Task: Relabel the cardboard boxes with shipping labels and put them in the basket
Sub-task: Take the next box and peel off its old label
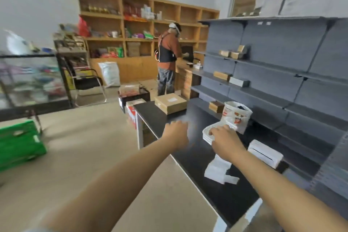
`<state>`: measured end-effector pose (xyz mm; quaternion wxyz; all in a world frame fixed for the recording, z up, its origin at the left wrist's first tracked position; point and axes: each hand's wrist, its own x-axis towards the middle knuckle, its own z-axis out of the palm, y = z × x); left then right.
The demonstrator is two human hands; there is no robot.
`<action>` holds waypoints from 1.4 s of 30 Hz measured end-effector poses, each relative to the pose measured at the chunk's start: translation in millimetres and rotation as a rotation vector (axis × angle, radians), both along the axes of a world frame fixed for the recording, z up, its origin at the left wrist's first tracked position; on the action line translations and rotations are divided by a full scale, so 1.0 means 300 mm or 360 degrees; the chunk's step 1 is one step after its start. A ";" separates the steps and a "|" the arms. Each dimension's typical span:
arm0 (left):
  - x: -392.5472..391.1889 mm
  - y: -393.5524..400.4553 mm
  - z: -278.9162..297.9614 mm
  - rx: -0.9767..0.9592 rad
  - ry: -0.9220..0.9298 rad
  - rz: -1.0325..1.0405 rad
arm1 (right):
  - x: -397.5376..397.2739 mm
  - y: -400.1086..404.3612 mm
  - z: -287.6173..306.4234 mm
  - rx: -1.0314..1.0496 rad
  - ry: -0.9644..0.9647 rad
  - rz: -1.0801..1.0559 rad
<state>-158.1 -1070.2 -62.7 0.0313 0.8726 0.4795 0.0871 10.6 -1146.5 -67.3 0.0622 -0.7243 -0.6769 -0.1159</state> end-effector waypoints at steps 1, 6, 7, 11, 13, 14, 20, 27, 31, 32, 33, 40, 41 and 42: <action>-0.077 0.059 -0.006 -0.0025 -0.0013 0.0081 | -0.065 0.075 -0.009 -0.0009 0.0011 0.0082; -0.354 0.277 -0.070 -0.0056 -0.0114 0.0358 | -0.296 0.423 -0.050 -0.0076 -0.0016 0.0392; -0.384 0.310 -0.083 -0.0067 -0.0120 0.0406 | -0.325 0.478 -0.060 -0.0099 0.0011 0.0416; -0.507 0.501 -0.125 -0.0081 -0.0004 0.0595 | -0.452 0.769 -0.121 -0.0108 0.0020 0.0619; -0.560 0.603 -0.131 -0.0085 0.0022 0.0673 | -0.504 0.905 -0.139 -0.0103 0.0005 0.0712; -0.582 0.652 -0.130 -0.0095 0.0029 0.0709 | -0.524 0.972 -0.151 -0.0118 0.0030 0.0737; -0.687 0.939 -0.113 -0.0106 0.0052 0.0857 | -0.624 1.340 -0.192 -0.0187 0.0174 0.0853; -0.850 1.256 -0.157 -0.0176 -0.0012 0.0950 | -0.793 1.698 -0.226 -0.0241 0.0159 0.0940; -0.948 1.513 -0.188 -0.0185 0.0022 0.0877 | -0.884 1.943 -0.261 -0.0247 0.0133 0.0850; -0.968 1.584 -0.192 -0.0194 0.0033 0.0845 | -0.899 2.000 -0.268 -0.0263 0.0119 0.0816; -0.983 1.658 -0.193 -0.0198 0.0048 0.0808 | -0.907 2.054 -0.270 -0.0279 0.0099 0.0784; -0.926 2.124 -0.231 -0.0276 0.0046 0.0538 | -0.815 2.320 -0.272 -0.0312 0.0236 0.0441; -0.894 2.167 -0.250 -0.0322 0.0040 0.0488 | -0.777 2.338 -0.290 -0.0365 0.0197 0.0380; -0.859 2.207 -0.273 -0.0359 0.0049 0.0429 | -0.735 2.358 -0.309 -0.0413 0.0161 0.0317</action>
